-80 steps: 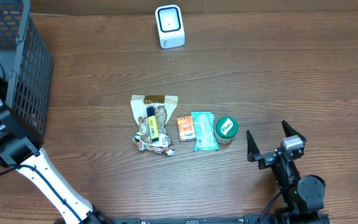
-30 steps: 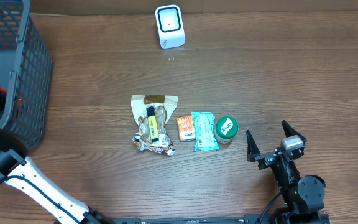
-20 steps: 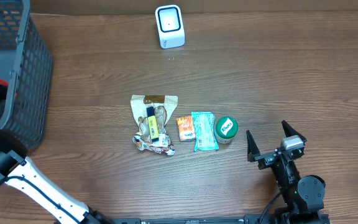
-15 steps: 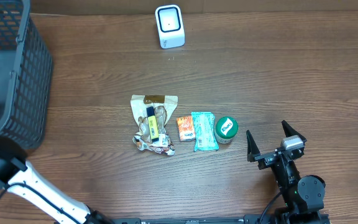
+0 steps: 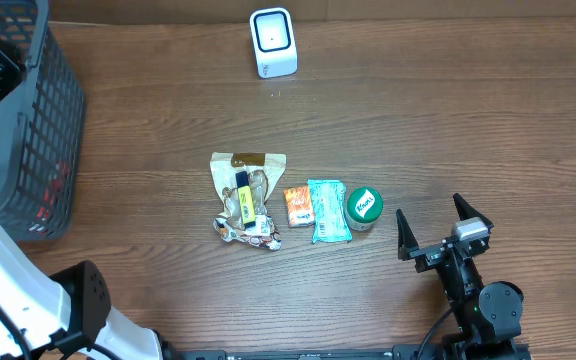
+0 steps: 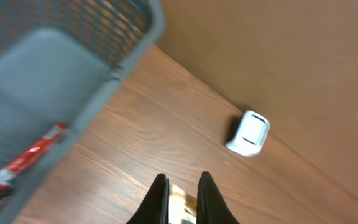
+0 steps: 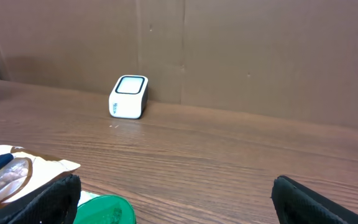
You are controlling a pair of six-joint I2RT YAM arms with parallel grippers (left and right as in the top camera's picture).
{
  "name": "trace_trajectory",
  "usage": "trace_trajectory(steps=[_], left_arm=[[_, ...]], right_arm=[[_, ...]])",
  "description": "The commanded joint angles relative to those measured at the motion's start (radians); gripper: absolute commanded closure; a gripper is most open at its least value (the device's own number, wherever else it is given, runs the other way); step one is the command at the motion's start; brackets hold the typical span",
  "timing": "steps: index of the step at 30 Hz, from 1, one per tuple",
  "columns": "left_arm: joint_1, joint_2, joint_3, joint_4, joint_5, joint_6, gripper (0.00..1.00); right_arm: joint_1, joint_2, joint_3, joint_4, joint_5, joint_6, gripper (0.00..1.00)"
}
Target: Scan the item barcode
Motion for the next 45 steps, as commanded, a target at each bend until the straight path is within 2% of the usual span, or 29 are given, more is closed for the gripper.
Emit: trace_trajectory(steps=[1, 3, 4, 8, 9, 11, 15, 22, 23, 24, 28, 36, 45], left_arm=[[-0.005, 0.001, -0.005, -0.002, -0.144, 0.017, 0.71], [-0.005, 0.001, -0.005, 0.000, -0.169, 0.058, 0.62], [-0.001, 0.001, -0.005, -0.002, -0.229, 0.032, 0.62], [0.014, 0.015, -0.006, 0.003, -0.283, 0.062, 0.39], [0.028, 0.029, -0.006, 0.010, -0.294, 0.062, 0.30], [0.053, 0.057, -0.006, 0.013, -0.311, 0.050, 0.21], [0.138, 0.165, -0.007, -0.002, -0.297, -0.002, 0.09], [0.232, 0.380, -0.011, -0.002, -0.237, 0.036, 0.09], [0.246, 0.419, -0.011, -0.002, -0.235, 0.085, 0.16], [0.254, 0.441, -0.011, -0.002, -0.233, 0.132, 0.18], [0.278, 0.542, -0.028, -0.002, -0.112, 0.318, 0.19], [0.298, 0.552, -0.431, 0.016, -0.169, 0.371, 0.16], [0.317, 0.552, -0.710, 0.163, -0.231, 0.415, 0.17]], right_arm=[[-0.001, -0.006, -0.011, 0.005, 0.002, -0.001, 0.00], [-0.001, -0.006, -0.011, 0.005, 0.002, -0.001, 0.00], [-0.001, -0.006, -0.011, 0.005, 0.002, -0.001, 0.00], [-0.001, -0.006, -0.011, 0.005, 0.002, -0.001, 0.00], [-0.001, -0.006, -0.011, 0.005, 0.002, -0.001, 0.00], [-0.001, -0.006, -0.011, 0.005, 0.002, -0.001, 0.00], [-0.001, -0.006, -0.011, 0.005, 0.002, -0.001, 0.00], [-0.001, -0.006, -0.011, 0.005, 0.002, -0.001, 0.00], [-0.001, -0.006, -0.011, 0.005, 0.002, -0.001, 0.00], [-0.001, -0.006, -0.011, 0.005, 0.002, -0.001, 0.00], [-0.001, -0.006, -0.011, 0.005, 0.002, -0.001, 0.00], [-0.001, -0.006, -0.011, 0.005, 0.002, -0.001, 0.00], [-0.001, -0.006, -0.011, 0.005, 0.002, -0.001, 0.00]])
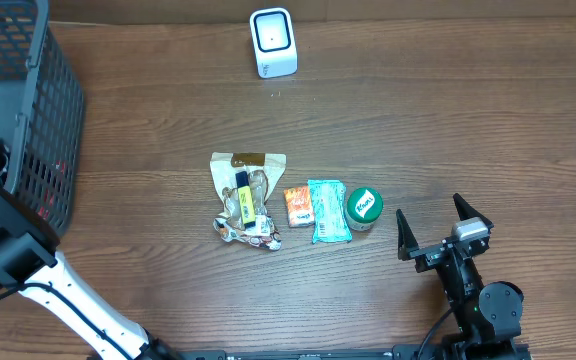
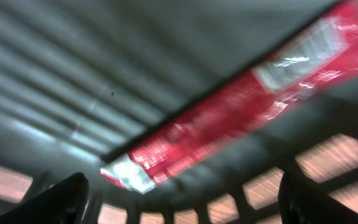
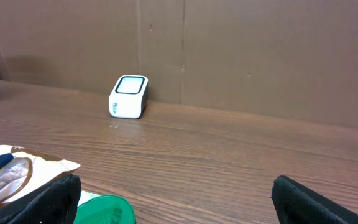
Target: Scan the item barcode
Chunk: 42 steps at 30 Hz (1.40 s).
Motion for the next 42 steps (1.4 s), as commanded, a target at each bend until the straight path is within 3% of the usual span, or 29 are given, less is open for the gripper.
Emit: trace_trajectory(steps=[1, 4, 7, 9, 12, 15, 16, 20, 26, 28, 29, 31, 34, 36, 42], left_arm=[[0.006, 0.000, -0.088, 0.063, -0.050, 0.038, 0.20], [0.005, 0.001, -0.139, 0.119, -0.050, 0.037, 0.32], [0.005, 0.001, -0.165, 0.169, -0.050, 0.029, 0.64], [0.006, -0.001, -0.160, 0.206, -0.043, -0.028, 0.77], [0.022, -0.001, -0.116, 0.261, -0.039, -0.223, 0.95], [0.034, 0.001, -0.117, 0.296, 0.014, -0.363, 0.94], [0.037, 0.001, -0.117, 0.306, 0.027, -0.389, 0.84], [0.038, 0.001, -0.117, 0.339, 0.034, -0.377, 0.62], [0.035, 0.003, -0.165, 0.365, -0.020, -0.344, 0.57], [0.035, 0.003, -0.211, 0.401, -0.016, -0.340, 0.65], [0.034, 0.003, -0.243, 0.427, -0.012, -0.340, 0.79], [0.029, 0.003, -0.290, 0.462, -0.002, -0.338, 0.96], [0.030, -0.001, -0.275, 0.458, 0.112, -0.235, 0.96], [0.040, -0.008, -0.221, 0.419, 0.145, -0.226, 0.96], [0.092, -0.011, -0.014, 0.277, 0.423, -0.120, 0.96]], right_arm=[[-0.001, -0.006, -0.011, 0.005, 0.001, -0.001, 0.00], [-0.001, -0.006, -0.011, 0.005, 0.001, -0.001, 0.00], [-0.001, -0.006, -0.011, 0.005, 0.001, -0.001, 0.00], [-0.001, -0.006, -0.011, 0.005, 0.001, -0.001, 0.00], [-0.001, -0.006, -0.011, 0.005, 0.001, -0.001, 0.00], [-0.001, -0.006, -0.011, 0.005, 0.001, -0.001, 0.00], [-0.001, -0.006, -0.011, 0.005, 0.001, -0.001, 0.00], [-0.001, -0.006, -0.011, 0.005, 0.001, -0.001, 0.00], [-0.001, -0.006, -0.011, 0.005, 0.001, -0.001, 0.00], [-0.001, -0.006, -0.011, 0.005, 0.001, -0.001, 0.00], [-0.001, -0.006, -0.011, 0.005, 0.001, -0.001, 0.00], [-0.001, -0.006, -0.011, 0.005, 0.001, -0.001, 0.00], [-0.001, -0.006, -0.011, 0.005, 0.001, -0.001, 0.00], [-0.001, -0.006, -0.011, 0.005, 0.001, -0.001, 0.00], [-0.001, -0.006, -0.011, 0.005, 0.001, -0.001, 0.00]])
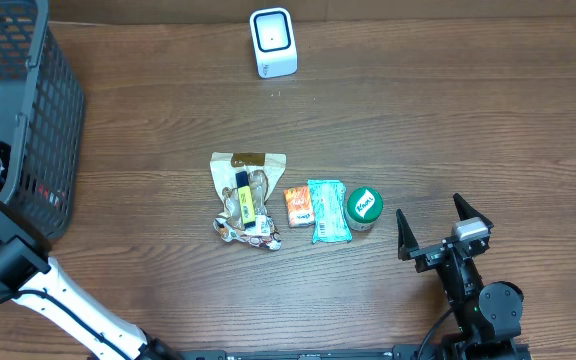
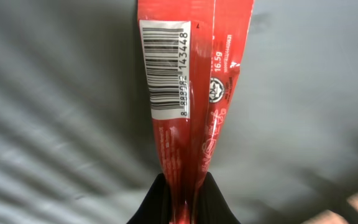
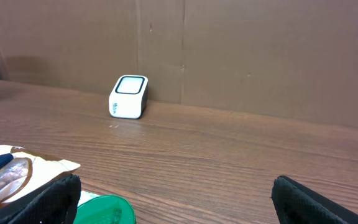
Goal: Scan the item barcode
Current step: 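Lift the red Nescafe stick out of the basket with the left gripper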
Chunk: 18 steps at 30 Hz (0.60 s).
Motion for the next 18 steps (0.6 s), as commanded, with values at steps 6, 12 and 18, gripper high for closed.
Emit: trace_trajectory(steps=[6, 12, 18], left_arm=[[0.037, 0.010, 0.087, -0.046, 0.190, 0.090, 0.96], [0.039, 0.010, 0.122, -0.046, 0.207, 0.092, 0.96], [0.039, 0.010, 0.249, -0.054, 0.352, 0.095, 0.96]], right_arm=[[-0.001, -0.006, -0.011, 0.005, 0.002, -0.001, 0.00], [-0.001, -0.006, -0.011, 0.005, 0.002, -0.001, 0.00], [-0.001, -0.006, -0.011, 0.005, 0.002, -0.001, 0.00]])
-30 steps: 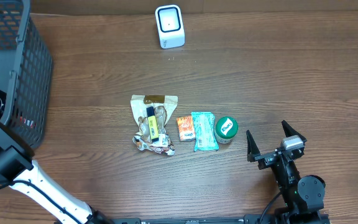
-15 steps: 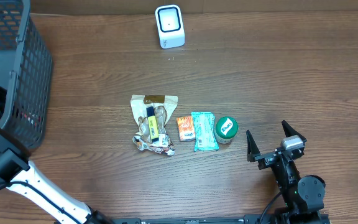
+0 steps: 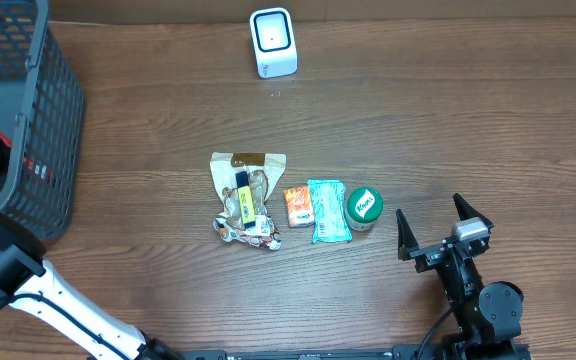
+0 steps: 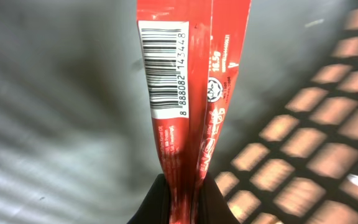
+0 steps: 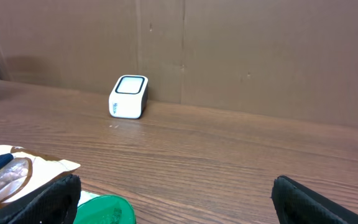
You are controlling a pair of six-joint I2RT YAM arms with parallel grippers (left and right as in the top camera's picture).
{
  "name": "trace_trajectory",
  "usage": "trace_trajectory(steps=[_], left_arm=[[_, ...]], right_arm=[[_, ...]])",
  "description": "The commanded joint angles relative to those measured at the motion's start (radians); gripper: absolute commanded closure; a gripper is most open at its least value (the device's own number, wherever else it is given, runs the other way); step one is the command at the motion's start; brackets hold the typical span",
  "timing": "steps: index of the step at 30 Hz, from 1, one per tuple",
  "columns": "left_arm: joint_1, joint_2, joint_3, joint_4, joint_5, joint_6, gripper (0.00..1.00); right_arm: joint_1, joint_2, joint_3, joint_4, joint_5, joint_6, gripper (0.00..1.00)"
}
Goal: Scan the item barcode
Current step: 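Lift the red Nescafe stick out of the basket with the left gripper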
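Note:
A red sachet with a white barcode label stands up from my left gripper, which is shut on its lower end inside the dark mesh basket. In the overhead view the left arm reaches into the basket at the far left. The sachet itself is not clear there. The white scanner stands at the table's far edge, also seen in the right wrist view. My right gripper rests open at the near right, holding nothing.
A row of goods lies mid-table: a clear snack bag, an orange packet, a teal packet and a green-lidded tub. The basket's mesh wall is just right of the sachet, its grey floor left.
My left gripper, still shut on the red sachet, has shifted inside the basket: only grey floor lay behind the sachet then, and now the mesh wall shows at its right. The right arm is still.
First my left gripper was above the table beside the basket, fingers close together, the red sachet lying in the basket. Then it was open right over the sachet. After that it was shut on the sachet, and now holds it near the mesh wall.

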Motion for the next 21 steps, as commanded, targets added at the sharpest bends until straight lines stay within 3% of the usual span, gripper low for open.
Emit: trace_trajectory(steps=[1, 6, 11, 15, 21], left_arm=[[0.001, 0.003, 0.116, 0.003, 0.198, 0.021, 0.96], [0.001, 0.003, 0.183, 0.028, 0.391, -0.018, 0.96], [0.026, 0.003, 0.190, 0.180, 0.684, -0.135, 0.96], [0.035, 0.002, 0.191, 0.404, 0.906, -0.327, 0.96], [0.039, -0.012, 0.191, 0.652, 1.062, -0.530, 0.96]], right_arm=[[-0.001, -0.006, -0.011, 0.005, 0.002, 0.000, 0.00], [-0.001, -0.006, -0.011, 0.005, 0.002, 0.000, 0.00], [-0.001, -0.006, -0.011, 0.005, 0.002, 0.000, 0.00], [-0.001, -0.006, -0.011, 0.005, 0.002, 0.000, 0.00], [-0.001, -0.006, -0.011, 0.005, 0.002, 0.000, 0.00]])
